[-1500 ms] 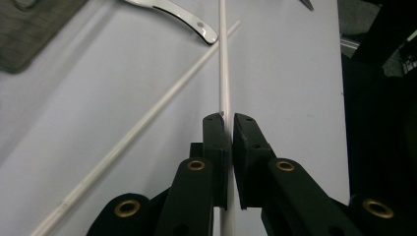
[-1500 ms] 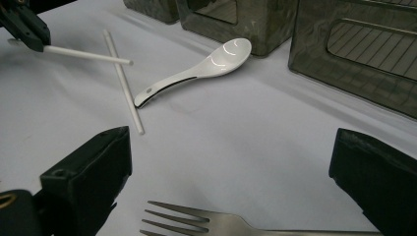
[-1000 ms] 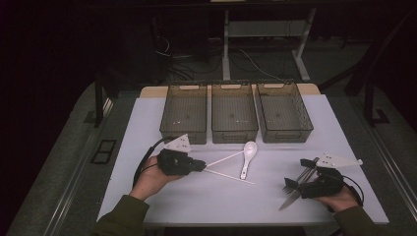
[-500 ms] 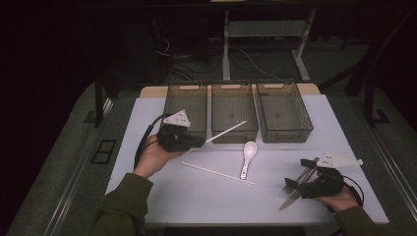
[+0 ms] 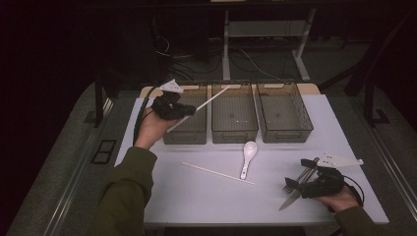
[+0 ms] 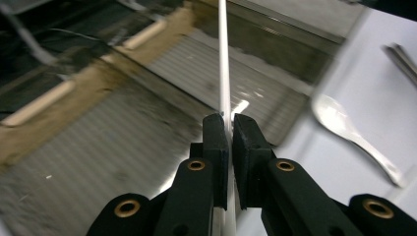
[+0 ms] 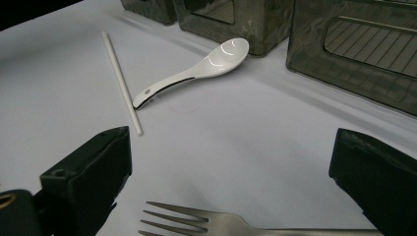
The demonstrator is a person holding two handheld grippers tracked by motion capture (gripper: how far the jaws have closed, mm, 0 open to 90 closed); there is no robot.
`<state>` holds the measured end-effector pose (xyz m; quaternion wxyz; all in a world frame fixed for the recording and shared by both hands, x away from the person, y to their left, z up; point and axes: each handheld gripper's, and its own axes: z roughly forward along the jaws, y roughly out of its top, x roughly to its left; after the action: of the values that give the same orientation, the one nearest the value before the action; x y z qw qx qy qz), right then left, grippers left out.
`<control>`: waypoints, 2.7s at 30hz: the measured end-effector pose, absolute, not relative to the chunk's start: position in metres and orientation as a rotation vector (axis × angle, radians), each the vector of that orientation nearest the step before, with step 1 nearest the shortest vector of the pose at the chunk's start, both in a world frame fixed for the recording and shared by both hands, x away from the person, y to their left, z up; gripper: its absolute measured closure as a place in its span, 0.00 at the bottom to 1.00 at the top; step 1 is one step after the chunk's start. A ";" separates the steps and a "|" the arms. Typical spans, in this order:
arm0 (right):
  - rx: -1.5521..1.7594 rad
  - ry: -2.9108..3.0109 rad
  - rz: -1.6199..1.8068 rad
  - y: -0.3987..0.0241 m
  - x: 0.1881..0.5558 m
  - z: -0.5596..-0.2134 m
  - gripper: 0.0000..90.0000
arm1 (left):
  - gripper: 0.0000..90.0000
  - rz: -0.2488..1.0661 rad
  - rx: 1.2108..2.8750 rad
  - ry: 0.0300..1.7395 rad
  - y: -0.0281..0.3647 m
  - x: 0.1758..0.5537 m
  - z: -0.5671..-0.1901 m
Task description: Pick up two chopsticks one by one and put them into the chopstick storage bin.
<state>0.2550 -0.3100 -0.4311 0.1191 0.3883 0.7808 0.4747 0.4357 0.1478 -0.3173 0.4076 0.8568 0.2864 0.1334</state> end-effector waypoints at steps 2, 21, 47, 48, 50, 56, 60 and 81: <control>1.138 2.283 1.389 -0.310 0.255 -0.431 0.03 | 0.94 0.363 2.145 0.768 0.151 0.446 -0.318; 1.136 2.283 1.397 -0.311 0.255 -0.431 0.03 | 0.94 0.408 2.172 1.107 0.165 0.484 -0.366; 1.138 2.285 1.394 -0.311 0.254 -0.431 0.03 | 0.55 0.305 2.141 1.014 0.167 0.468 -0.362; 1.137 2.284 1.392 -0.311 0.254 -0.431 0.03 | 0.52 0.300 2.140 0.983 0.167 0.465 -0.359; 1.137 2.285 1.389 -0.311 0.254 -0.431 0.03 | 0.50 0.276 2.127 0.939 0.166 0.457 -0.353; 1.138 2.282 1.390 -0.311 0.254 -0.431 0.03 | 0.48 0.231 2.095 0.784 0.161 0.427 -0.340; 1.141 2.284 1.387 -0.311 0.254 -0.431 0.03 | 0.47 0.214 2.106 0.649 0.153 0.398 -0.338; 1.142 2.282 1.388 -0.311 0.253 -0.431 0.03 | 0.92 0.214 2.250 0.504 0.151 0.340 -0.392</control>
<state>0.2535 -0.3106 -0.4307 0.1184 0.3903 0.7801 0.4745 0.3400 0.1509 -0.3923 0.4012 0.8900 0.1995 0.0845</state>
